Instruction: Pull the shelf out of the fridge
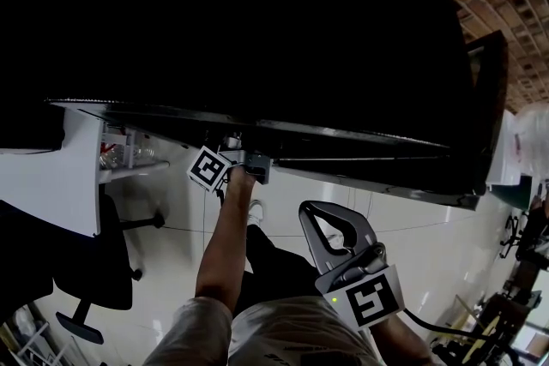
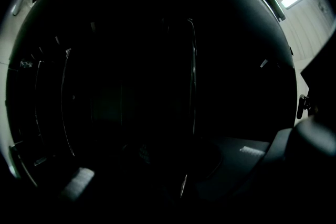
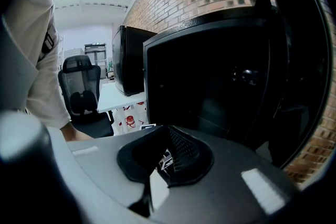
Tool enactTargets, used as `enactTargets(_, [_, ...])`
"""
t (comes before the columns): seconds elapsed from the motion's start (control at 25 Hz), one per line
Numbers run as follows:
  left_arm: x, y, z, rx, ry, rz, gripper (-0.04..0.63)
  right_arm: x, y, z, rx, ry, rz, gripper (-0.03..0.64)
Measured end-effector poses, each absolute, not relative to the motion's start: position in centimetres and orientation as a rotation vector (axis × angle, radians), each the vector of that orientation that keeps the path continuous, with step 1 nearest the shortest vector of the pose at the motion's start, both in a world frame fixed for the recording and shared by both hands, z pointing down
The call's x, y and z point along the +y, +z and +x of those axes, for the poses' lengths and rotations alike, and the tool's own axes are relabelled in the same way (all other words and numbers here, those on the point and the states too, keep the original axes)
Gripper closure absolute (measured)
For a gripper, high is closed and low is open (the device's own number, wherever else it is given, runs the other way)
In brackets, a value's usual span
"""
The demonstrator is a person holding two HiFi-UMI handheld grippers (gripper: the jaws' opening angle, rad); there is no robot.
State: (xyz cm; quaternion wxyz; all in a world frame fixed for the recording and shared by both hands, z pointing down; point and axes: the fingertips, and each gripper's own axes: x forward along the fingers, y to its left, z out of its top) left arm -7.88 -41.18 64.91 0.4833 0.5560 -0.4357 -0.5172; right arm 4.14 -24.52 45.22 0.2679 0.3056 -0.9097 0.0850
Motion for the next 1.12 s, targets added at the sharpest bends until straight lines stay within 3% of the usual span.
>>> enactTargets(1.12, [-31.8, 59.3, -7.4, -0.967, -1.281, 1.371, 0.58, -21.7, 41.3, 1.1, -2.579, 0.209, 0.879, 0.612])
